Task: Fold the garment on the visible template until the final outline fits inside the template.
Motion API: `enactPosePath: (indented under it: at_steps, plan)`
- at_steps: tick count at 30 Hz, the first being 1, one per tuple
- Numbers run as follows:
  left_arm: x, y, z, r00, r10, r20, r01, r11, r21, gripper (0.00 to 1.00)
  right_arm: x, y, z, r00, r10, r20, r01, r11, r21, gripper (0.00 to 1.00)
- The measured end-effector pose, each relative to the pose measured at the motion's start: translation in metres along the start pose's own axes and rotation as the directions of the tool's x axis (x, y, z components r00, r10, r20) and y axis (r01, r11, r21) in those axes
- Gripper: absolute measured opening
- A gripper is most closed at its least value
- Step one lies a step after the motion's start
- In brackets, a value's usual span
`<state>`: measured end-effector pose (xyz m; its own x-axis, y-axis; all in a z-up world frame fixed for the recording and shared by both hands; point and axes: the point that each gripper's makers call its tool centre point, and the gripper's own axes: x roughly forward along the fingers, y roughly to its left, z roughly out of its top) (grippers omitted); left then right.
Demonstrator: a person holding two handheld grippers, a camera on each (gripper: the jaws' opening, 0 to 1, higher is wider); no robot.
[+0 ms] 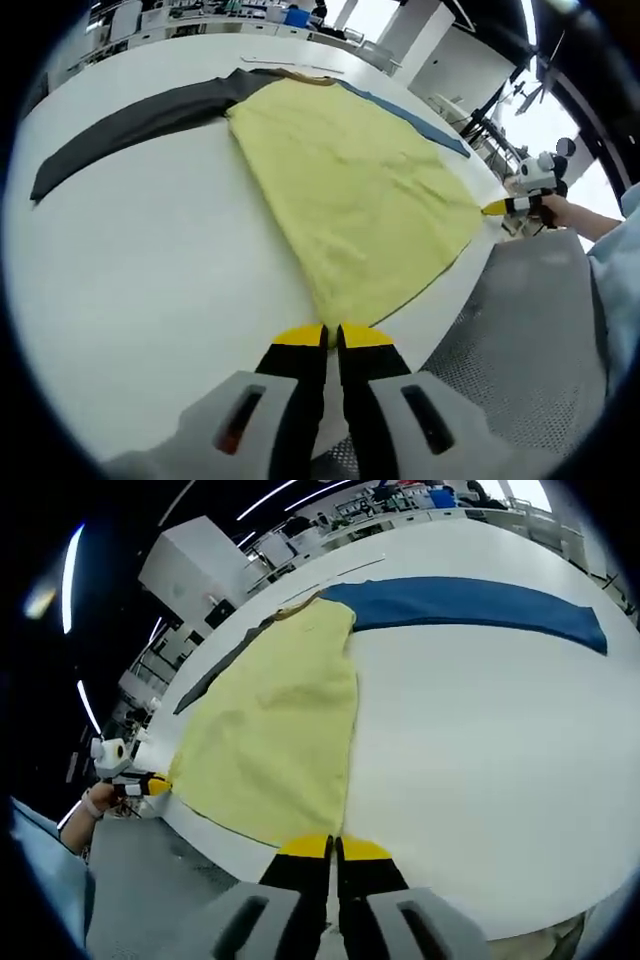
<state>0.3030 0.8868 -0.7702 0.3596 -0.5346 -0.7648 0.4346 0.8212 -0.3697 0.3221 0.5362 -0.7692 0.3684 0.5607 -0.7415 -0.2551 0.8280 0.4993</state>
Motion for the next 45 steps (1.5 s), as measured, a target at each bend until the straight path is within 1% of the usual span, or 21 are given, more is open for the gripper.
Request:
enactPosePath:
  at_steps: [4, 8, 11, 15, 17, 18, 20, 22, 25, 26, 28, 30, 32, 34, 35, 36, 37, 38, 40, 42, 45]
  plan:
    - [0.0, 0.0, 0.0, 1.0, -0.001, 0.013, 0.001, 1.0, 0.021, 0.01, 0.0, 0.0, 0.0, 1.0, -0.002, 0.002, 0.002, 1.0, -0.004, 0.0]
    - [0.0, 0.001, 0.0, 1.0, -0.008, 0.029, 0.008, 1.0, 0.008, 0.02, 0.0, 0.0, 0.0, 1.0, 0.002, 0.007, -0.002, 1.0, -0.01, 0.0]
    - [-0.001, 0.001, 0.002, 0.999, -0.003, 0.042, 0.003, 1.0, 0.019, 0.03, 0.0, 0.001, -0.001, 1.0, 0.007, 0.01, -0.006, 0.998, -0.055, 0.0]
    - [-0.003, 0.0, 0.007, 0.998, -0.004, 0.068, 0.001, 0.999, 0.033, 0.12, -0.001, 0.004, -0.001, 1.0, 0.012, 0.02, -0.009, 0.993, -0.122, 0.0]
    - [-0.005, 0.001, 0.01, 0.996, -0.002, 0.091, -0.002, 0.999, 0.041, 0.2, -0.003, 0.007, 0.001, 1.0, 0.016, 0.025, -0.012, 0.992, -0.128, 0.08]
    - [-0.007, 0.004, 0.016, 0.992, 0.006, 0.125, -0.011, 0.999, 0.045, 0.25, -0.004, 0.012, 0.005, 0.998, 0.038, 0.044, -0.031, 0.989, -0.143, 0.14]
    - [-0.01, 0.003, 0.022, 0.988, -0.002, 0.157, -0.005, 0.999, 0.046, 0.29, -0.007, 0.014, 0.013, 0.997, 0.041, 0.072, -0.029, 0.986, -0.163, 0.23]
    - [-0.015, 0.003, 0.034, 0.975, -0.005, 0.222, -0.006, 0.999, 0.048, 0.35, -0.01, 0.017, 0.023, 0.992, 0.053, 0.11, -0.031, 0.981, -0.19, 0.33]
    - [-0.023, 0.008, 0.046, 0.964, 0.02, 0.267, -0.037, 0.998, 0.058, 0.47, -0.015, 0.018, 0.037, 0.986, 0.059, 0.154, -0.026, 0.977, -0.21, 0.44]
    - [-0.025, 0.008, 0.051, 0.959, 0.015, 0.284, -0.041, 0.995, 0.087, 0.5, -0.016, 0.017, 0.04, 0.984, 0.061, 0.165, -0.025, 0.976, -0.215, 0.49]
    - [-0.03, 0.01, 0.059, 0.949, 0.029, 0.314, -0.065, 0.992, 0.104, 0.59, -0.018, 0.018, 0.048, 0.979, 0.071, 0.191, -0.024, 0.971, -0.238, 0.58]
    - [-0.032, 0.011, 0.064, 0.946, 0.03, 0.324, -0.069, 0.992, 0.109, 0.66, -0.02, 0.016, 0.054, 0.977, 0.07, 0.2, -0.018, 0.968, -0.251, 0.7]
    - [-0.035, 0.013, 0.07, 0.939, 0.034, 0.343, -0.082, 0.989, 0.126, 0.7, -0.022, 0.015, 0.062, 0.972, 0.069, 0.224, -0.004, 0.961, -0.278, 0.78]
    - [-0.036, 0.017, 0.072, 0.938, 0.047, 0.344, -0.097, 0.987, 0.13, 0.78, -0.024, 0.013, 0.066, 0.97, 0.067, 0.235, 0.004, 0.958, -0.288, 0.86]
    - [-0.037, 0.02, 0.073, 0.937, 0.062, 0.344, -0.112, 0.985, 0.127, 0.82, -0.024, 0.01, 0.069, 0.968, 0.057, 0.245, 0.016, 0.957, -0.288, 0.96]
    - [-0.037, 0.024, 0.074, 0.935, 0.08, 0.344, -0.128, 0.985, 0.118, 0.89, -0.023, 0.002, 0.072, 0.966, 0.025, 0.257, 0.049, 0.96, -0.277, 1.0]
    - [-0.037, 0.025, 0.074, 0.934, 0.087, 0.347, -0.134, 0.985, 0.113, 0.96, -0.024, 0.002, 0.072, 0.966, 0.037, 0.254, 0.04, 0.956, -0.291, 0.99]
    - [-0.037, 0.026, 0.074, 0.933, 0.091, 0.347, -0.137, 0.984, 0.111, 0.99, -0.026, -0.003, 0.072, 0.966, 0.016, 0.26, 0.059, 0.959, -0.278, 1.0]
    - [-0.039, 0.03, 0.076, 0.927, 0.111, 0.358, -0.154, 0.983, 0.096, 0.99, -0.028, -0.007, 0.071, 0.968, -0.002, 0.252, 0.07, 0.963, -0.261, 1.0]
    - [-0.041, 0.03, 0.076, 0.925, 0.104, 0.366, -0.144, 0.986, 0.084, 0.99, -0.03, -0.008, 0.072, 0.965, -0.004, 0.261, 0.071, 0.965, -0.251, 1.0]
    - [-0.04, 0.03, 0.075, 0.927, 0.104, 0.36, -0.144, 0.986, 0.087, 0.99, -0.034, -0.01, 0.076, 0.962, -0.014, 0.273, 0.085, 0.965, -0.248, 1.0]
